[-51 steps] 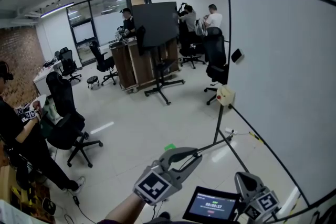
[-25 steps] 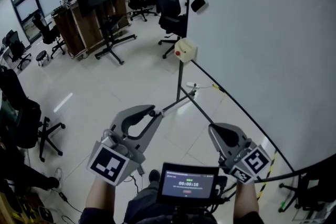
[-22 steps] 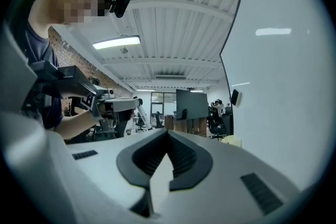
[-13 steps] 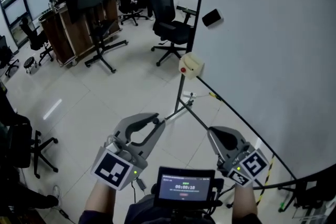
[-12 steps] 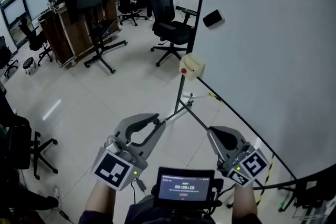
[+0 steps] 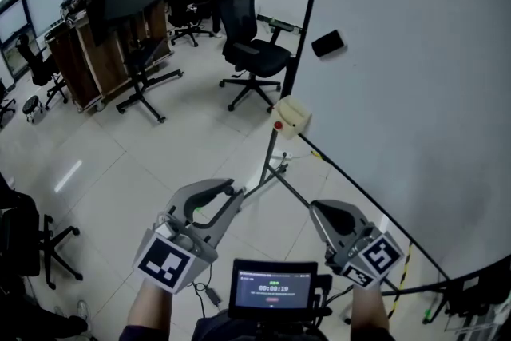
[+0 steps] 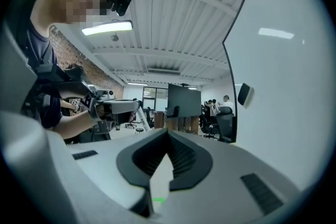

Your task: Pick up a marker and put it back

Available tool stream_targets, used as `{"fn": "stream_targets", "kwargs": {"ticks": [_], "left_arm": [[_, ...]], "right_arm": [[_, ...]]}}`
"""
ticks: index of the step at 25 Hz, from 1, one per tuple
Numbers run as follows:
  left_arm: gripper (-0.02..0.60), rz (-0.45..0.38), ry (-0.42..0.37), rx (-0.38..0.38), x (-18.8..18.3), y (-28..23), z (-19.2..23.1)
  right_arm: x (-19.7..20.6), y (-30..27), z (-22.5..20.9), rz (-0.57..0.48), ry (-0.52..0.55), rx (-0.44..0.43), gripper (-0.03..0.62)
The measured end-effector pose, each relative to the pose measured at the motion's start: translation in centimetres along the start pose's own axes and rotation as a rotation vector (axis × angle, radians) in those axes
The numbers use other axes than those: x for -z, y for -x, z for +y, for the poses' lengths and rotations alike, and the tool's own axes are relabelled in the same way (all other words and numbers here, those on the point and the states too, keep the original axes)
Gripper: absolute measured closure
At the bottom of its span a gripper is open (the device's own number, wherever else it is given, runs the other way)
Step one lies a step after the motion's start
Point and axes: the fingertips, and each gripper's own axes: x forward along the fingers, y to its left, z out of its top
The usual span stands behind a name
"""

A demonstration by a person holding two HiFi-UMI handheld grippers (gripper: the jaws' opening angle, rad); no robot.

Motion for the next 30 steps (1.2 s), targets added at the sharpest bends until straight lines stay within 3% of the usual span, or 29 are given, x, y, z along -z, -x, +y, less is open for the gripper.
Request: {"fn": "stream_targets", "kwargs": {"ticks": [11,22,30], "left_arm": [[0.509,0.057,0.012,-0.018,2.1,-8.4,3.7],[0.509,0.143,0.010,-0.087,4.7,-17.6,6.7],[0.509,0.118,0.004,-0.056,5.1,-22.9,10.8]], "right_arm": [[2.6,-4.2,-8.9,0.014,-0.069,-0.036,0.579],[3.0,-8.2,-19.3,-0.038,-0.104,-0.106,0.579],[3.1,-10.5,-23.5,-0.025,-0.117,-0.093,0.579]]}}
